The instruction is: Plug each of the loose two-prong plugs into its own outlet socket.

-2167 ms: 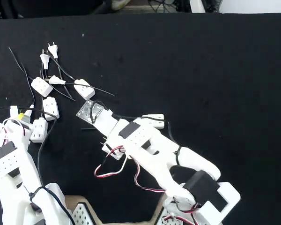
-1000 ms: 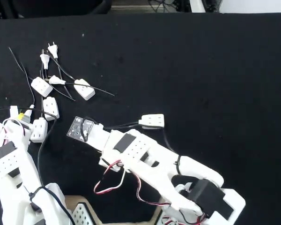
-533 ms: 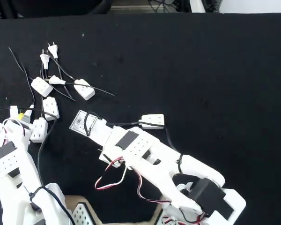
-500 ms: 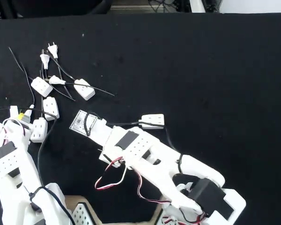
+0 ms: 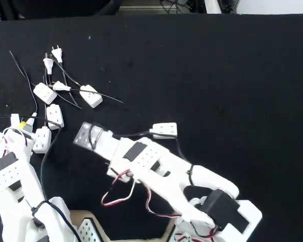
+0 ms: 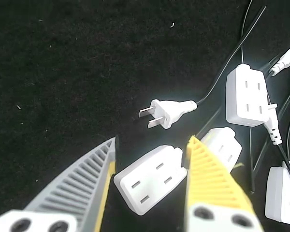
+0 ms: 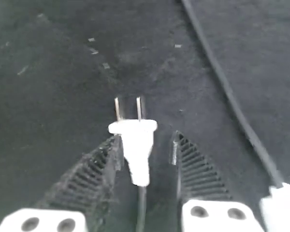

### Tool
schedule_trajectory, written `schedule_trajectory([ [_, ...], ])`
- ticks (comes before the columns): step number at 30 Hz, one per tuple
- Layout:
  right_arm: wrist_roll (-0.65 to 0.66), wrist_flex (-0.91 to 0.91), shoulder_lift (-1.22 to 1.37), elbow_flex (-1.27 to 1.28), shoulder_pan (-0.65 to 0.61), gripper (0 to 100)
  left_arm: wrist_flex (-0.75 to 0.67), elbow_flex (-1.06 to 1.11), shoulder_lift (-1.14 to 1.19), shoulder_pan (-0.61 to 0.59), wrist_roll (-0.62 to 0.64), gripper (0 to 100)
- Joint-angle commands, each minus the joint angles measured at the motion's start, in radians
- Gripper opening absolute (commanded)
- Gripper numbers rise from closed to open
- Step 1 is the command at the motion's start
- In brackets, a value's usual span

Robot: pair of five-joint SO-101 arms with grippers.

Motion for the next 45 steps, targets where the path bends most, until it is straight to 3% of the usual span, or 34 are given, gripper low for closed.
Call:
schedule_trajectory([
  [1, 0.017, -0.002, 0.004, -0.013, -0.052, 15.2, -0.017, -0.005, -0.006, -0.007, 0.005, 23],
  [14, 0.012, 0.032, -0.133, 0.022, -0.054, 10.2, -0.018, -0.005, -0.008, -0.007, 0.003, 23],
  [30, 0.02, 0.015, -0.185, 0.07, -0.06, 12.6, -0.018, -0.005, -0.008, -0.007, 0.003, 23],
  [45, 0.011, -0.078, -0.137, 0.048, 0.078, 12.4, -0.018, -0.005, -0.008, -0.007, 0.003, 23],
])
